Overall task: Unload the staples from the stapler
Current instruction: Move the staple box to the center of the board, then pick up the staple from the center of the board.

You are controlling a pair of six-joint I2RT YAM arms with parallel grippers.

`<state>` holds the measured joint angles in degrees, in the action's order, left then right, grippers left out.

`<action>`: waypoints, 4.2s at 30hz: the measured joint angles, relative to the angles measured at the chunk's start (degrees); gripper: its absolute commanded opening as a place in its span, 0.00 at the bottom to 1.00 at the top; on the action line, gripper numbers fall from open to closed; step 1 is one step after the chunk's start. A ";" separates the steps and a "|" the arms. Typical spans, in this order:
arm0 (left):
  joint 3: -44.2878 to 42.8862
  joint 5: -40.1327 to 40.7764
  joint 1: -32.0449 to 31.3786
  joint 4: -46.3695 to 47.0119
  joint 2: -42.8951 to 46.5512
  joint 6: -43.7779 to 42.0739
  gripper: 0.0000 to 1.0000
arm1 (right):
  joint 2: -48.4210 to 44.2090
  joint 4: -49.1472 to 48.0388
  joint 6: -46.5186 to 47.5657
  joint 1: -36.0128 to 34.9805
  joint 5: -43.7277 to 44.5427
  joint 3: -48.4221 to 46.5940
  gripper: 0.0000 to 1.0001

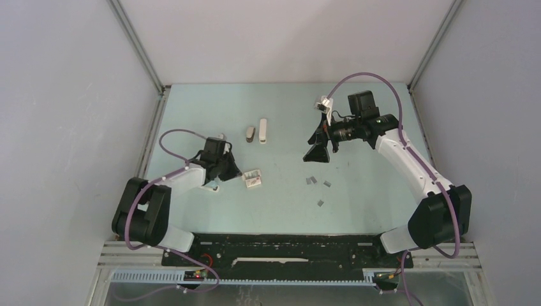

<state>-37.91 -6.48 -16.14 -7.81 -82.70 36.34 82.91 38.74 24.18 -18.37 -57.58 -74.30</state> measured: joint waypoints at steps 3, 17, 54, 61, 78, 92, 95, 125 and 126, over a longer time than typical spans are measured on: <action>0.00 -0.24 -2.62 0.11 -0.02 0.74 0.00 | 0.00 0.09 0.00 0.00 -0.02 0.00 1.00; -7.45 -0.52 -13.35 3.48 -10.71 4.79 0.00 | 0.00 0.15 0.02 0.02 -0.02 0.00 1.00; -9.29 1.60 -19.43 4.39 -6.47 7.96 0.43 | 0.00 0.37 0.20 0.28 -0.22 0.00 1.00; -9.29 0.35 -19.76 4.33 -7.65 7.58 0.44 | 0.00 0.57 0.20 0.28 -0.22 0.00 1.00; -9.29 -3.21 -21.79 7.13 -9.88 7.13 0.44 | 0.00 0.90 0.22 0.33 -0.42 0.00 1.00; 2.71 16.41 -21.70 7.72 19.74 -8.04 0.65 | 0.00 2.23 1.53 0.39 -0.39 0.00 1.00; 5.81 23.61 -21.00 9.07 27.98 -15.08 0.90 | 0.00 2.25 1.68 0.39 -0.39 0.00 1.00; 31.58 30.27 16.13 55.23 25.27 -32.26 1.00 | -4.70 -11.85 -3.96 4.33 3.76 9.86 1.00; 31.63 29.33 16.63 57.13 24.20 -32.28 1.00 | -4.70 -12.00 -4.02 4.42 3.78 9.88 1.00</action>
<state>-6.28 22.85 0.49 49.32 -58.50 4.05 78.22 26.74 20.16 -13.96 -53.80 -64.42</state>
